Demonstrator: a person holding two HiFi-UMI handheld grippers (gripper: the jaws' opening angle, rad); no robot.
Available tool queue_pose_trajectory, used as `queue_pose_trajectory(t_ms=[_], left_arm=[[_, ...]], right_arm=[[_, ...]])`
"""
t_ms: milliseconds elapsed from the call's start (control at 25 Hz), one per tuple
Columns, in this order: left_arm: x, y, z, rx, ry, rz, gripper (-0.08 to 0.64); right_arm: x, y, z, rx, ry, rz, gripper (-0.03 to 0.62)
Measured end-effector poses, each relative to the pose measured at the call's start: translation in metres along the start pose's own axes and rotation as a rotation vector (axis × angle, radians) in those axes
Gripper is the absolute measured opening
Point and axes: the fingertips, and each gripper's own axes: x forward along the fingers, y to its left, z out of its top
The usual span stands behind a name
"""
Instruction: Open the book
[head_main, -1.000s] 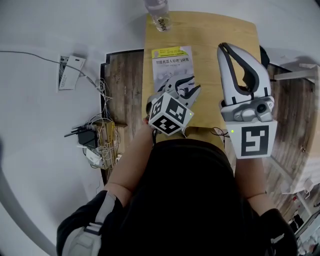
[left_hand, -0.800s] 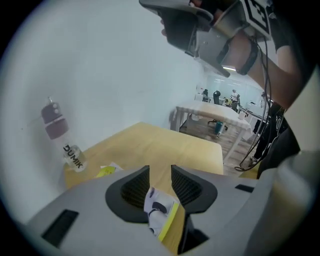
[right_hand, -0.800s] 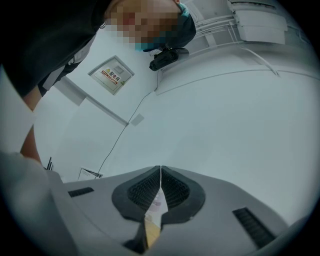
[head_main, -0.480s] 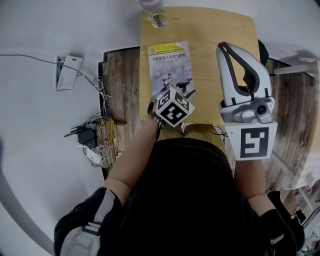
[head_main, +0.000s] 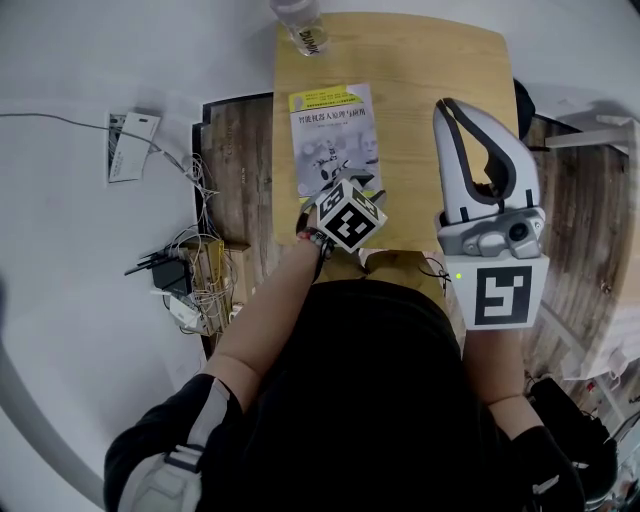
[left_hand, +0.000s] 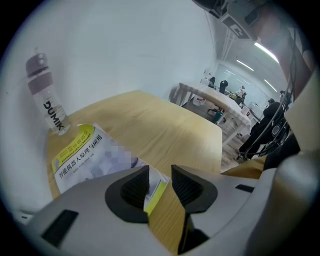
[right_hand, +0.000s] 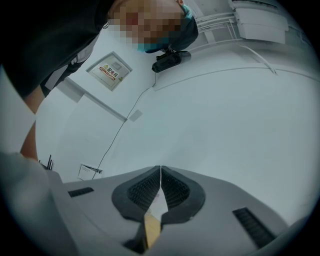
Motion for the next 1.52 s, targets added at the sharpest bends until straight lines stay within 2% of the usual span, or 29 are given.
queue_pose_trajectory(t_ms=[160, 640, 680, 720, 800, 1280, 1520], left_arm=[[0.008, -0.005, -0.004, 0.007, 0.031, -0.013, 0.146], [0.022, 0.004, -0.020, -0.022, 0.114, 0.036, 0.144], [0.022, 0.007, -0.021, -0.030, 0.120, 0.053, 0.134], [0.020, 0.009, -0.022, -0.036, 0.122, 0.069, 0.093], [0.017, 0.010, -0.020, -0.039, 0.114, 0.091, 0.017], [0.007, 0.013, -0.015, -0.012, 0.105, 0.129, 0.012], [-0.006, 0.020, -0.012, -0.033, 0.072, 0.172, 0.011]], right_arm=[[-0.001, -0.001, -0.004, 0.004, 0.008, 0.007, 0.031], [0.001, -0.003, -0.013, 0.024, 0.013, 0.028, 0.031], [0.001, -0.003, -0.014, 0.026, 0.014, 0.031, 0.031], [0.002, -0.002, -0.015, 0.026, 0.014, 0.035, 0.031], [0.003, -0.001, -0.015, 0.026, 0.011, 0.044, 0.031], [0.010, 0.007, -0.016, 0.043, -0.003, 0.092, 0.031], [0.013, 0.012, -0.012, 0.048, -0.024, 0.126, 0.031]])
